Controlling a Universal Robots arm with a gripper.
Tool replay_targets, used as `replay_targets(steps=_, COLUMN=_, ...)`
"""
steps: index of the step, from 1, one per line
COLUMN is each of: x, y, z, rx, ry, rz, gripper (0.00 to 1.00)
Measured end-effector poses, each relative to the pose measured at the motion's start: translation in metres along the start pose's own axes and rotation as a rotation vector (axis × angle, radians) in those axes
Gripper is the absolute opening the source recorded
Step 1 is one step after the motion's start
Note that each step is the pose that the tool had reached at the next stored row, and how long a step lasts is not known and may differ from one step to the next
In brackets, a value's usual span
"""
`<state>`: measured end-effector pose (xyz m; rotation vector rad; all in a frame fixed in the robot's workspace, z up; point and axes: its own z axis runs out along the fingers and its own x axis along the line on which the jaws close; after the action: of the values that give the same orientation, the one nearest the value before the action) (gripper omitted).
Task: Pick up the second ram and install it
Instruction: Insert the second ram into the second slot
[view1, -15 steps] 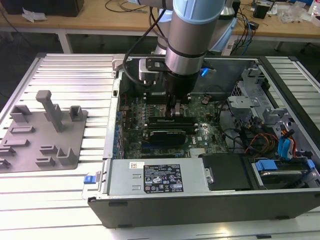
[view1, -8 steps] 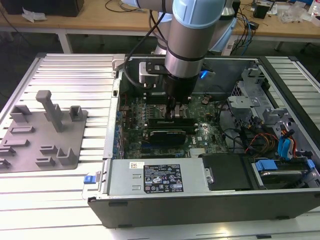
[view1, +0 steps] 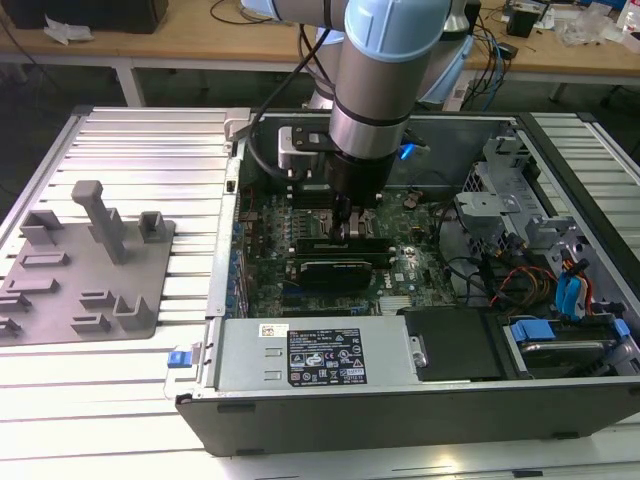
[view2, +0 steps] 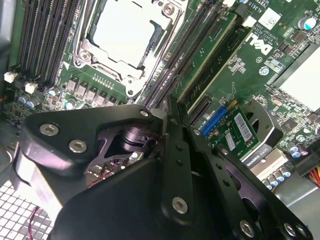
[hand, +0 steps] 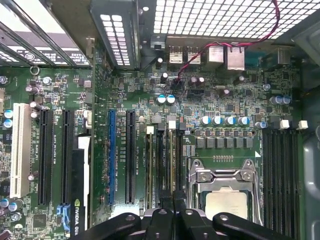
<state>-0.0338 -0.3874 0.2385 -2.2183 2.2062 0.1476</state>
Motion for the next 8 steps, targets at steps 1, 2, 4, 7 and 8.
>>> replay_targets(steps=1, x=0.0, y=0.0, z=0.0001, rx=0.0, ry=0.0, rz=0.0, gripper=0.09)
replay_targets(steps=2, x=0.0, y=0.0, z=0.0002, rx=0.0, ry=0.0001, rz=0.0, gripper=0.09)
replay_targets(steps=4, x=0.0, y=-0.0001, z=0.0005, rx=0.0, ry=0.0001, rz=0.0, gripper=0.09)
replay_targets(steps=7, x=0.0, y=-0.0003, z=0.0006, rx=0.0, ry=0.0001, rz=0.0, gripper=0.09)
replay_targets(steps=8, x=0.0, y=-0.0003, z=0.0006, rx=0.0, ry=0.0, rz=0.0, gripper=0.09)
